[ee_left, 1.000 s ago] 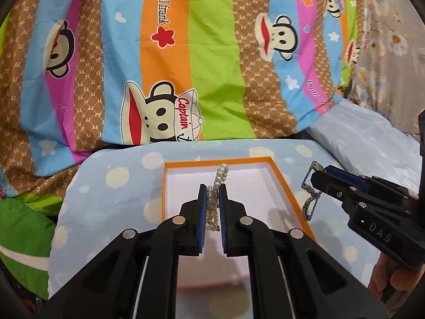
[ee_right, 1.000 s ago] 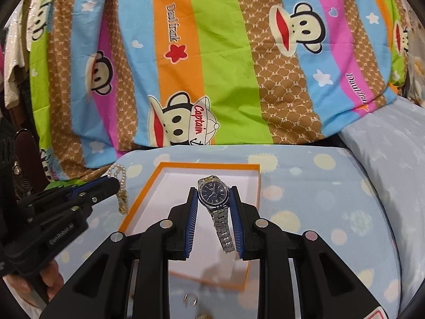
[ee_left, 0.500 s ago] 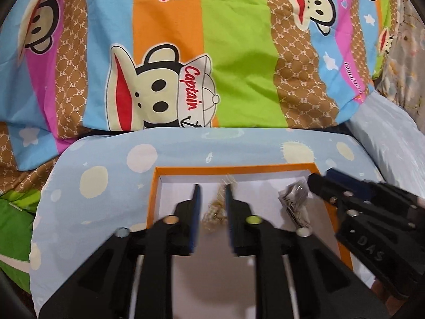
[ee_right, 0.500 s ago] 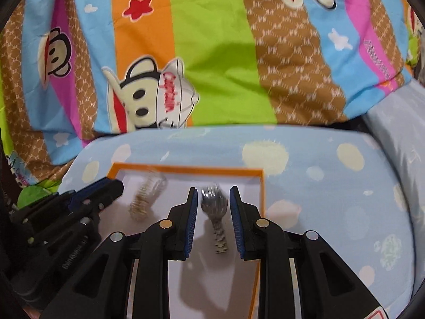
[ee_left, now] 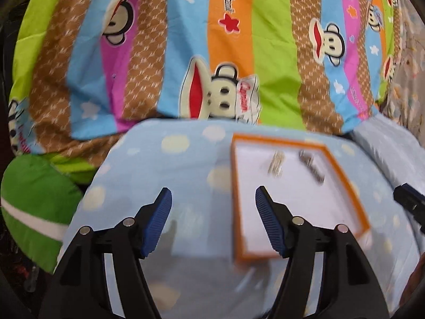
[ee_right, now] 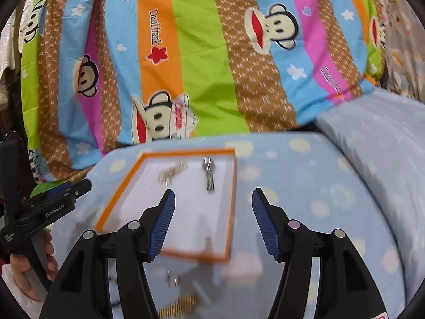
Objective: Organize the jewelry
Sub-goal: 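Move the right tool to the gold link bracelet beside the box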
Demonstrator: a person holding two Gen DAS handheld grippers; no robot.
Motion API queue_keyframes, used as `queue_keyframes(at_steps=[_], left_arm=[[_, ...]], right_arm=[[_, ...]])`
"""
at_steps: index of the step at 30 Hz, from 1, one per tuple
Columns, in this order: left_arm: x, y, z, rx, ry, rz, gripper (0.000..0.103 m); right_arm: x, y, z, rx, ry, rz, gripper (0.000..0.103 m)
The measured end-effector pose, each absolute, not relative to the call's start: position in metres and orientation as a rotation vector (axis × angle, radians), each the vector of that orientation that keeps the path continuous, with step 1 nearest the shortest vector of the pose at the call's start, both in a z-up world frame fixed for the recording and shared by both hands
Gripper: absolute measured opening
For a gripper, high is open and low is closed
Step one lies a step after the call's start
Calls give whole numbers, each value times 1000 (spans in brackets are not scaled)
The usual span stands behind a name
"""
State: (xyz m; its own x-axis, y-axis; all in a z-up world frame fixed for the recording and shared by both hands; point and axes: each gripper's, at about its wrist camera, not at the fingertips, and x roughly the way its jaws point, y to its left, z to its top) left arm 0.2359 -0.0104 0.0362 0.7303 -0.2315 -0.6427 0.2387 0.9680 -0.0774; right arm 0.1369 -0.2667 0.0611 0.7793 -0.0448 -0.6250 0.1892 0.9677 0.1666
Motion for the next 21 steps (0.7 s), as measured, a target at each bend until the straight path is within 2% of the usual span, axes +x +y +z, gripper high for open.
queue_keyframes(at_steps=[4,8,16,18,20,21], left_arm=[[198,5,11,19,773,-298,63],[171,11,9,-7,769,-323,63],[142,6,-3,-5,808,-338,63],[139,8,-2,-12,806,-330,65],[137,10,-2,-21,815,-327,65],[135,11,-3,-24,817,-327,65]], right_arm=[[102,-260,36,313,720,-129,60],[83,-242,26,345,737,-109,60],[82,-211,11,302,781,-88,60],[83,-207,8,296,790,-76,56],[84,-204,7,285,800,-73,38],[84,-204,6,286,803,-73,35]])
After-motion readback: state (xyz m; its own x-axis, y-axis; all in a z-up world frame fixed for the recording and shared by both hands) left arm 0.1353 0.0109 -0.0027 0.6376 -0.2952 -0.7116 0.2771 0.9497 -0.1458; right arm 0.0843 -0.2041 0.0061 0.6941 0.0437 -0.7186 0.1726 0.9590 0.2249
